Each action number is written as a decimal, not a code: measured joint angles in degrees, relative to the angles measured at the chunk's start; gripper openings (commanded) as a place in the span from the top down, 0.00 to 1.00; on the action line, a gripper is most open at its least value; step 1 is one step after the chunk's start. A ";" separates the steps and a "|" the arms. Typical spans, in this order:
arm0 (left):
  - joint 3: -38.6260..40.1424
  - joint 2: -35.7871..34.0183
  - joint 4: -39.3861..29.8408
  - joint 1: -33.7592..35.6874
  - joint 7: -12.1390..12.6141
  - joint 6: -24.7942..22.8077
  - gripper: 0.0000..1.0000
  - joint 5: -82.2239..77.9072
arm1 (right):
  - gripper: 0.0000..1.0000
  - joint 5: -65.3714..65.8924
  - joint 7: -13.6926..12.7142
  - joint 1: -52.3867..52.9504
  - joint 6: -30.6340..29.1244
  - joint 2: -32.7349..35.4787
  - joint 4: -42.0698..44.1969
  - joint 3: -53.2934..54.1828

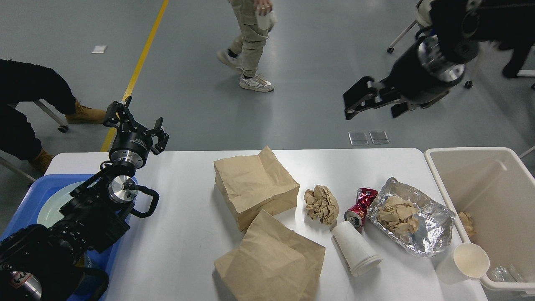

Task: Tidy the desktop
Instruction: 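Swing the right gripper down toward the farther brown paper bag, then close the right gripper on the top edge of the paper bag, then lift the brown paper bag up with the right gripper, then carry the paper bag over the white bin and release it, then move the right gripper down toward the nearer brown paper bag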

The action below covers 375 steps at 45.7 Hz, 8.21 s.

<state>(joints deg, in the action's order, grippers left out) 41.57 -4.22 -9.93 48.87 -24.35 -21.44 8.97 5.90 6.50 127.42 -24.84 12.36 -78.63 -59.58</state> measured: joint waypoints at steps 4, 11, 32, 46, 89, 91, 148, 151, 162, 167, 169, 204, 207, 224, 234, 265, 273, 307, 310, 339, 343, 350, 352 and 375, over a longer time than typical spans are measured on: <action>0.00 0.00 0.00 0.00 0.00 0.00 0.04 0.00 | 0.00 -1.53 -0.07 -3.21 3.42 -1.73 0.90 1.35; 0.00 0.00 0.00 0.00 0.00 0.00 0.04 0.00 | 0.00 -1.42 -0.45 -10.21 5.46 -7.52 4.11 2.24; 0.00 0.00 0.00 0.00 0.00 0.00 0.04 0.00 | 0.00 -2.28 -0.96 -30.53 11.27 -12.48 20.15 6.34; 0.00 0.00 0.00 0.00 0.00 0.00 0.04 0.00 | 0.00 -1.76 -0.79 -44.13 11.33 -12.62 32.24 9.91; 0.00 0.00 0.00 0.00 -0.01 0.00 0.04 0.00 | 0.00 -1.25 -0.96 -48.96 12.06 -18.86 36.61 15.94; 0.00 0.00 0.00 0.00 0.00 0.00 0.04 0.00 | 0.00 -1.24 -0.96 -48.90 11.92 -18.70 36.33 15.94; 0.00 0.00 0.00 0.00 0.00 0.00 0.04 0.00 | 0.48 1.08 -0.71 -57.23 13.42 -18.34 45.43 16.52; 0.00 0.00 0.00 0.00 0.00 0.00 0.04 0.00 | 0.68 1.28 -0.71 -57.14 13.32 -18.43 45.21 16.54; 0.00 0.00 0.00 0.00 0.00 0.00 0.04 0.00 | 1.00 4.70 -0.69 -55.89 10.89 -18.45 44.68 16.32; 0.00 0.00 0.00 0.00 0.00 0.00 0.04 0.00 | 1.00 5.25 -0.70 -54.89 8.21 -18.47 44.68 16.23; 0.00 0.00 0.00 0.00 0.00 0.00 0.04 0.00 | 1.00 5.31 -0.72 -54.31 7.24 -18.47 44.68 16.24; 0.00 0.00 0.00 0.00 0.00 0.00 0.04 0.00 | 1.00 5.44 -0.78 -26.35 -11.96 -4.27 26.88 15.29; 0.00 0.00 0.00 0.00 0.00 0.00 0.04 -0.01 | 1.00 5.44 -0.75 -21.63 -15.79 -2.33 25.03 14.05; 0.00 0.00 0.00 0.00 0.00 0.00 0.04 0.00 | 1.00 5.26 -0.55 -0.83 -30.07 1.37 23.27 5.09; 0.00 0.00 0.00 0.00 0.00 0.00 0.04 0.00 | 1.00 5.84 -0.60 7.28 -30.16 0.99 23.77 -4.61; 0.00 0.00 0.00 0.00 -0.01 0.00 0.04 0.00 | 1.00 20.15 -1.02 9.26 -30.17 10.77 26.83 -26.96; 0.00 0.00 0.00 0.00 0.00 -0.01 0.04 0.00 | 1.00 28.28 -1.10 0.63 -30.17 21.46 27.79 -30.75; 0.00 0.00 0.00 0.00 0.00 -0.01 0.04 -0.01 | 1.00 24.10 -1.14 -58.71 6.47 27.36 46.25 -15.53; 0.00 0.00 0.00 0.00 0.00 -0.01 0.04 0.00 | 1.00 24.09 -1.14 -62.80 8.22 25.90 48.87 -13.52; 0.00 0.00 0.00 0.00 0.00 -0.01 0.04 -0.01 | 0.68 24.07 -1.13 -73.99 13.34 19.12 55.41 -6.63; 0.00 0.00 0.00 0.00 0.00 -0.01 0.04 -0.01 | 0.49 24.07 -1.09 -74.75 16.15 19.11 55.41 -5.78; 0.00 0.00 0.00 0.00 0.00 0.00 0.04 -0.01 | 0.21 24.07 -0.99 -75.63 19.86 19.11 55.39 -4.56; 0.00 0.00 0.00 0.00 0.00 -0.01 0.04 -0.01 | 0.09 24.07 -0.97 -75.67 20.15 19.18 55.30 -4.14; 0.00 0.00 0.00 0.00 0.00 -0.42 0.04 0.00 | 0.00 24.18 -0.79 -59.87 14.70 28.77 45.44 -3.63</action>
<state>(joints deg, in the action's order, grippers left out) 41.57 -4.22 -9.93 48.87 -24.35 -21.86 8.96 30.08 5.70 67.54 -10.14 41.13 -33.19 -63.21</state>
